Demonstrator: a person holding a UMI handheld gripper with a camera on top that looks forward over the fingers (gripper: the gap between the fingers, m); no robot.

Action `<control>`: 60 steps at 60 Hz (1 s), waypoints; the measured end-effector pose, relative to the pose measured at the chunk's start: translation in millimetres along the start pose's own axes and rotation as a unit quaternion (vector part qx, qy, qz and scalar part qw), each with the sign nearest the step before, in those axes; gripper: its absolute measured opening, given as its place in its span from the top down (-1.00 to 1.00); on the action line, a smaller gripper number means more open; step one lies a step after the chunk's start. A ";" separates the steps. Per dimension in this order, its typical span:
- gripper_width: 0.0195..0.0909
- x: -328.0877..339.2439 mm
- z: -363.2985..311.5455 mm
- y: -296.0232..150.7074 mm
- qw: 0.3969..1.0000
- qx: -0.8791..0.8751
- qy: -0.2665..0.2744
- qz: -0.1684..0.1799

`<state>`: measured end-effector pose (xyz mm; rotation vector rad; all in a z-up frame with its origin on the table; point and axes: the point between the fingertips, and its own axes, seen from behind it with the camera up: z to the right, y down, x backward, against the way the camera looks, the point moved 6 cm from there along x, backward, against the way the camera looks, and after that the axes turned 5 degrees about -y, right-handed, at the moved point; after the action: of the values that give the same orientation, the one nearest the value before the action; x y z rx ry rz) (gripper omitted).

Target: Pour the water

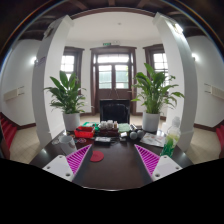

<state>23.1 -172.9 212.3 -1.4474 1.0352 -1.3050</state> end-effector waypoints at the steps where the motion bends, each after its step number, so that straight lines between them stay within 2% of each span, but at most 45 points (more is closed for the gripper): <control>1: -0.83 -0.1 1.5 1.0 1.000 0.003 -0.004 0.005; 5: -0.82 2.8 21.3 13.4 1.000 0.007 -0.003 0.025; 6: -0.83 -3.9 20.1 2.7 1.000 0.006 -0.002 0.029; 7: -0.83 3.0 34.4 18.4 0.999 0.008 0.000 0.036; 14: -0.85 7.9 107.6 40.2 0.997 0.012 0.036 0.072; 27: -0.83 -31.5 224.9 56.8 0.992 0.033 0.102 0.068; 45: -0.78 -127.8 280.3 61.8 0.995 -0.011 0.084 0.059; 48: -0.61 -136.9 284.3 56.4 0.994 -0.013 0.083 0.065; 50: -0.37 -139.7 285.7 53.8 0.994 -0.015 0.086 0.071; 53: 0.09 -142.5 285.4 49.3 0.993 -0.013 0.082 0.078; 60: 0.38 -145.1 285.5 49.4 0.993 0.008 0.092 0.078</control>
<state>293.3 -20.4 119.0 -1.2240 1.2312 -1.3474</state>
